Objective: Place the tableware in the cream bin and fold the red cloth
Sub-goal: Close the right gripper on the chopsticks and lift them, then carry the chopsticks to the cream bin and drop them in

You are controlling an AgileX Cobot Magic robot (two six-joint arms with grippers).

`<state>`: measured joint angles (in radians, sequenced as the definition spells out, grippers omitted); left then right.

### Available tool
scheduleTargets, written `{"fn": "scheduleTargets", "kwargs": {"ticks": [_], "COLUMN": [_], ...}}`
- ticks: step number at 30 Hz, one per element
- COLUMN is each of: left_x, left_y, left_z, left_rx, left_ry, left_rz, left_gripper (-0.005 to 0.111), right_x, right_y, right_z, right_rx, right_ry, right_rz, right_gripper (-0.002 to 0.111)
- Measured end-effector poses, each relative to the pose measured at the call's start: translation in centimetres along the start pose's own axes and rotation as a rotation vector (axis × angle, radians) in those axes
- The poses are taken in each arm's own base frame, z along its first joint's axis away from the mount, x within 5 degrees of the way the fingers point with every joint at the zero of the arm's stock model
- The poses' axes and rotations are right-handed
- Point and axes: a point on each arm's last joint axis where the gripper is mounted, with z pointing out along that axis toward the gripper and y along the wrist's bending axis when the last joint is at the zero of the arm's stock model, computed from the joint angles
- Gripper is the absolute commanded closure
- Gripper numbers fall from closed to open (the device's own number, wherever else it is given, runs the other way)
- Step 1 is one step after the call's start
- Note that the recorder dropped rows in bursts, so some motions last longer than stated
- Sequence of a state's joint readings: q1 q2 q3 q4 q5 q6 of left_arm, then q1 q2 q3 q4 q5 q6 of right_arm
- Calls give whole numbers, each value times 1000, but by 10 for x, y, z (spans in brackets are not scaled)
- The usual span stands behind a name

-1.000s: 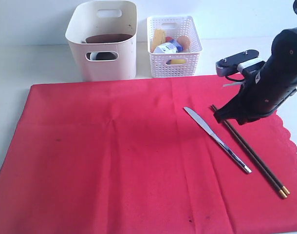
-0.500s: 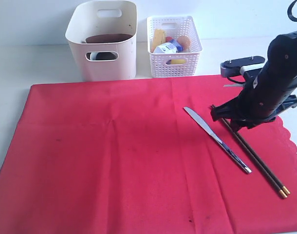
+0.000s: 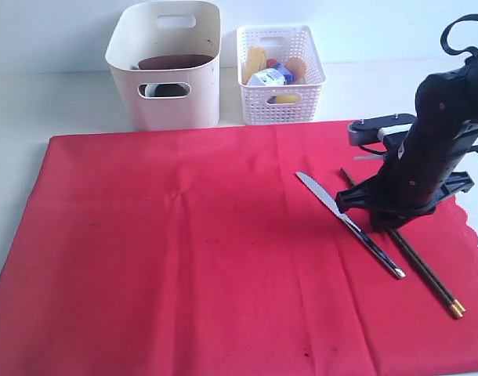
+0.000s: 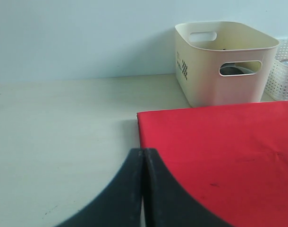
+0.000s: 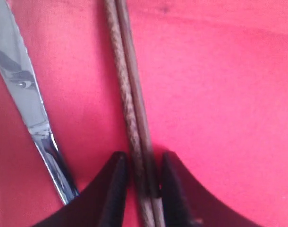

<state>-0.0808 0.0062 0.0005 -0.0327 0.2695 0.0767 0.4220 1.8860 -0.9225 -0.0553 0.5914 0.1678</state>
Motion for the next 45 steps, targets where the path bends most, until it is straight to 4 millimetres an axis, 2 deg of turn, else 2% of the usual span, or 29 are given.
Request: {"fn": "scheduleTargets", "kwargs": {"ticks": [2, 18, 29, 32, 35, 39, 40, 42, 45], "left_x": [0, 0, 0, 0, 0, 0, 0, 0, 0], "left_y": [0, 0, 0, 0, 0, 0, 0, 0, 0], "left_z": [0, 0, 0, 0, 0, 0, 0, 0, 0], "left_rx": [0, 0, 0, 0, 0, 0, 0, 0, 0], "left_ry": [0, 0, 0, 0, 0, 0, 0, 0, 0], "left_rz": [0, 0, 0, 0, 0, 0, 0, 0, 0], "left_gripper": [106, 106, 106, 106, 106, 106, 106, 106, 106], "right_x": [0, -1, -2, -4, -12, -32, -44, -57, -93], "right_y": [0, 1, 0, 0, 2, 10, 16, 23, 41], "right_z": [1, -4, -20, -29, -48, -79, -93, -105, -122], "right_rx": [0, -10, -10, -15, -38, -122, -178, -255, -433], "right_ry": [2, -13, -72, -122, -190, -307, -366, -420, -540], "right_rz": [0, -33, -49, -57, -63, -70, -75, -79, -83], "right_gripper": [108, 108, 108, 108, 108, 108, 108, 108, 108]}}
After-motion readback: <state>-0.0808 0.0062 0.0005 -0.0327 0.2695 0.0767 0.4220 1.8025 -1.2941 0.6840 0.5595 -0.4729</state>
